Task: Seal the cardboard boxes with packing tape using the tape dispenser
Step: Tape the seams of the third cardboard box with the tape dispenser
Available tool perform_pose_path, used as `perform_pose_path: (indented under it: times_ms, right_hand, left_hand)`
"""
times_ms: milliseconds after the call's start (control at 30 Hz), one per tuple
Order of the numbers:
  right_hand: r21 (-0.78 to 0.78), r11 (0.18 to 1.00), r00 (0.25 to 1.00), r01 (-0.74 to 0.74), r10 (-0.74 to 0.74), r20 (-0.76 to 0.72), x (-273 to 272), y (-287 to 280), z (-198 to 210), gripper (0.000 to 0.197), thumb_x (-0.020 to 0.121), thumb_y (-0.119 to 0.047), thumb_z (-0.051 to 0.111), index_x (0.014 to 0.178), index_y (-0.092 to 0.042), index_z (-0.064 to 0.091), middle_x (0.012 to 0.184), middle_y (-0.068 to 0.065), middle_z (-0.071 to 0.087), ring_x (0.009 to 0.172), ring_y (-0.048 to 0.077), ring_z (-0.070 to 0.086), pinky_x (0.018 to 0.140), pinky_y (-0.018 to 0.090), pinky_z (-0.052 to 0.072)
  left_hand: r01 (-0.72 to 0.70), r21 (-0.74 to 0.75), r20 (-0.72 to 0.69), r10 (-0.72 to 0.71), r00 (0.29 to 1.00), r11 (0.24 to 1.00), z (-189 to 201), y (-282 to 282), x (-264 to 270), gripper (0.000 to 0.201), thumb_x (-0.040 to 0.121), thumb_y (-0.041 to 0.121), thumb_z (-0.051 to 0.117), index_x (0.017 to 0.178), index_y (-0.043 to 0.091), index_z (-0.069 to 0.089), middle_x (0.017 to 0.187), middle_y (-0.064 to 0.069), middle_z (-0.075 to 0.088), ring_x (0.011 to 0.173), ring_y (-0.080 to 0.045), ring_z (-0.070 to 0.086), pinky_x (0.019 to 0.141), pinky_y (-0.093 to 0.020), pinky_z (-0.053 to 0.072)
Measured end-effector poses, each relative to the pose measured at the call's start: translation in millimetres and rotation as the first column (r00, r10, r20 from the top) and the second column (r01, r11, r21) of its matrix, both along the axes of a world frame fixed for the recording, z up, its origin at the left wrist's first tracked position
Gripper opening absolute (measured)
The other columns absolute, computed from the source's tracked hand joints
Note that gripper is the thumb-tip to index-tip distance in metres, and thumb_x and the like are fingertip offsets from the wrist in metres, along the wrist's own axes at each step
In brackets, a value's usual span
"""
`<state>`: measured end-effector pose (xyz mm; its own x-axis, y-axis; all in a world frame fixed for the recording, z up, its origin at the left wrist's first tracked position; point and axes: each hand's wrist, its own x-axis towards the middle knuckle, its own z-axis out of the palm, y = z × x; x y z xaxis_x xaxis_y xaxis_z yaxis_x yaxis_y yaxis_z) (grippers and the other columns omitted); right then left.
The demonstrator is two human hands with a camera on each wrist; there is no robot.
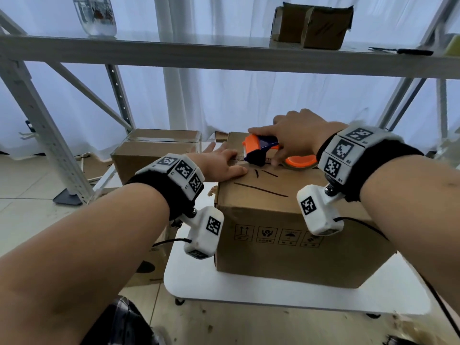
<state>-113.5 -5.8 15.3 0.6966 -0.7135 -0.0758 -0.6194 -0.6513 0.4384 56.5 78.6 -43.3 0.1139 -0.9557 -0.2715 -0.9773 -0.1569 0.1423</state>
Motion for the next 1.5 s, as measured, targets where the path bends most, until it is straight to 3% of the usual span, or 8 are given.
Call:
perform_pose_path:
  times_ms: [167,400,500,633,867,1167,1367,1500]
  right_hand:
    - [-0.010,1.000,0.999,0.014,-0.014,-0.043,7,-1,-2,0.088,0.081,-0.064,0.059,0.148,-0.049,0.004,0.125,0.005,0.049,0.113,0.028,0.047,0.083,0.036,0.033]
    - [-0.030,0.999,0.993,0.022,-0.026,-0.112,7,4,6,0.092,0.074,-0.068,0.064,0.147,-0.048,0.011,0.127,0.005,0.047,0.117,0.027,0.046,0.088,0.036,0.034]
    - [-0.078,0.995,0.984,0.066,-0.078,-0.158,-18,3,15,0.086,0.073,-0.067,0.065,0.144,-0.050,0.019,0.118,0.002,0.051,0.111,0.025,0.049,0.082,0.034,0.032]
    - [-0.111,0.983,0.980,0.145,-0.158,-0.117,-51,1,13,0.088,0.077,-0.067,0.061,0.147,-0.048,0.012,0.120,0.003,0.049,0.108,0.025,0.049,0.079,0.033,0.032]
    - [-0.026,0.985,0.981,0.173,-0.175,-0.087,-49,-7,-3,0.087,0.076,-0.063,0.066,0.146,-0.048,0.017,0.122,0.003,0.049,0.114,0.025,0.045,0.088,0.036,0.032]
    - [-0.028,0.983,0.982,0.179,-0.180,-0.061,-50,-14,-9,0.090,0.074,-0.067,0.065,0.146,-0.051,0.013,0.127,0.003,0.048,0.119,0.025,0.043,0.090,0.038,0.031]
    - [-0.054,0.985,0.986,0.165,-0.167,-0.025,-52,-9,-10,0.086,0.076,-0.066,0.063,0.146,-0.050,0.015,0.126,0.004,0.048,0.120,0.026,0.043,0.092,0.039,0.031]
    - [-0.064,0.986,0.988,0.157,-0.157,0.001,-55,-7,-12,0.083,0.078,-0.065,0.062,0.146,-0.049,0.016,0.127,0.003,0.048,0.118,0.026,0.043,0.090,0.039,0.030]
  left_hand:
    - [0.002,-0.066,0.013,-0.001,1.000,0.998,-8,1,-21,0.086,0.089,0.071,0.026,0.153,0.018,0.003,0.160,-0.001,-0.008,0.146,-0.014,-0.010,0.117,-0.041,-0.008]
    - [-0.029,-0.011,0.010,0.029,1.000,1.000,-6,0,-20,0.088,0.085,0.077,0.023,0.152,0.027,-0.006,0.159,0.007,-0.012,0.147,-0.015,-0.005,0.116,-0.052,-0.006]
    - [-0.021,-0.012,0.028,0.021,0.999,1.000,-9,1,-19,0.089,0.084,0.078,0.020,0.151,0.027,-0.006,0.159,0.008,-0.012,0.147,-0.016,-0.004,0.115,-0.055,-0.007]
    - [-0.010,-0.018,0.056,0.011,0.998,1.000,-8,-2,-19,0.090,0.083,0.079,0.018,0.151,0.026,-0.006,0.159,0.007,-0.011,0.147,-0.014,-0.006,0.115,-0.053,-0.011]
    - [0.020,0.003,0.184,-0.021,0.983,1.000,-4,-4,-32,0.088,0.089,0.073,0.013,0.152,0.015,-0.008,0.159,-0.002,-0.013,0.145,-0.013,-0.016,0.114,-0.044,-0.019]
    - [0.173,0.019,0.063,-0.174,0.983,0.985,-8,-14,-70,0.085,0.091,0.070,0.018,0.152,0.015,-0.006,0.159,-0.002,-0.013,0.146,-0.013,-0.011,0.118,-0.037,-0.007]
    - [0.059,-0.006,0.070,-0.058,0.996,0.998,-5,-6,-33,0.084,0.090,0.071,0.017,0.152,0.018,-0.006,0.159,0.002,-0.014,0.146,-0.013,-0.009,0.117,-0.040,-0.007]
    - [0.029,-0.113,0.079,-0.020,0.997,0.993,-9,-8,-37,0.081,0.092,0.067,0.025,0.152,0.015,0.010,0.160,-0.002,0.005,0.147,-0.015,0.003,0.118,-0.040,-0.003]
